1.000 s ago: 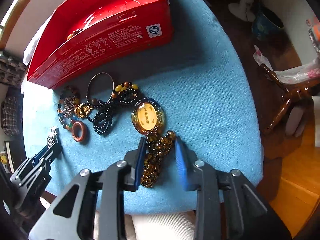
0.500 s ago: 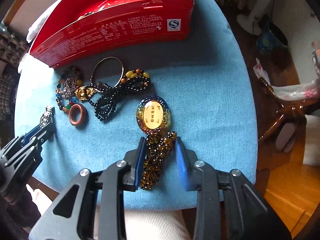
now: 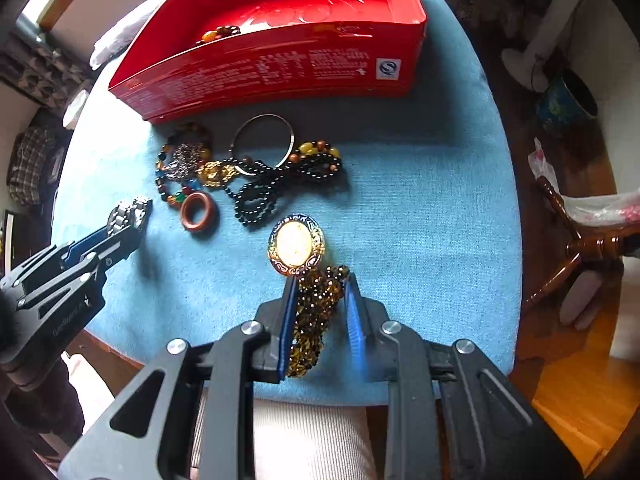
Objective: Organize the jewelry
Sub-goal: 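Carry the watch with the left tool while the right tool carries the pendant into the tin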
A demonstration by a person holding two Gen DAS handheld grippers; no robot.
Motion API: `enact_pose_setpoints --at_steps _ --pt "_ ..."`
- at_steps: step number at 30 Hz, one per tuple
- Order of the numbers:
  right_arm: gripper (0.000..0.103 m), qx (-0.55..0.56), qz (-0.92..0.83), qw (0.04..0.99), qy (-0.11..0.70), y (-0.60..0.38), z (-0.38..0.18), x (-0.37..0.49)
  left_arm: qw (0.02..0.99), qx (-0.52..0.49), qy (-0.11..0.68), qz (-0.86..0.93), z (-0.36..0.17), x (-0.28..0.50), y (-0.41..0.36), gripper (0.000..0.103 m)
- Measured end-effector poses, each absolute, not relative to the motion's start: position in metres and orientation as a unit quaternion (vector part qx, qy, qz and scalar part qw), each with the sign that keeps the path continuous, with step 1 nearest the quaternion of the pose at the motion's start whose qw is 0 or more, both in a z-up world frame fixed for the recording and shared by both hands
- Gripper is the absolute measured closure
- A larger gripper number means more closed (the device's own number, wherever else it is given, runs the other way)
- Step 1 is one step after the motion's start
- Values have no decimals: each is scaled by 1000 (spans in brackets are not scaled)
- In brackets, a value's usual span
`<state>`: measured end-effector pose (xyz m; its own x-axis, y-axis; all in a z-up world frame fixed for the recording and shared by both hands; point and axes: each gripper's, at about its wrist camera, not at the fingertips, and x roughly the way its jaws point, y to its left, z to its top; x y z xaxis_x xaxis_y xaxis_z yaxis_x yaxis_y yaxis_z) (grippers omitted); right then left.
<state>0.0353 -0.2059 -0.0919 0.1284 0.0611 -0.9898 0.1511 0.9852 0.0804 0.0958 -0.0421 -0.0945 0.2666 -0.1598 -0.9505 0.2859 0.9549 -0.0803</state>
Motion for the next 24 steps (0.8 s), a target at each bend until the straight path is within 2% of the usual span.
enact_pose_setpoints --at_steps 7,24 --pt "81 71 -25 754 653 -198 -81 28 797 52 584 -145 -85 91 -42 76" --pt "81 73 20 827 557 -230 20 70 844 9 499 -195 5 134 -48 76"
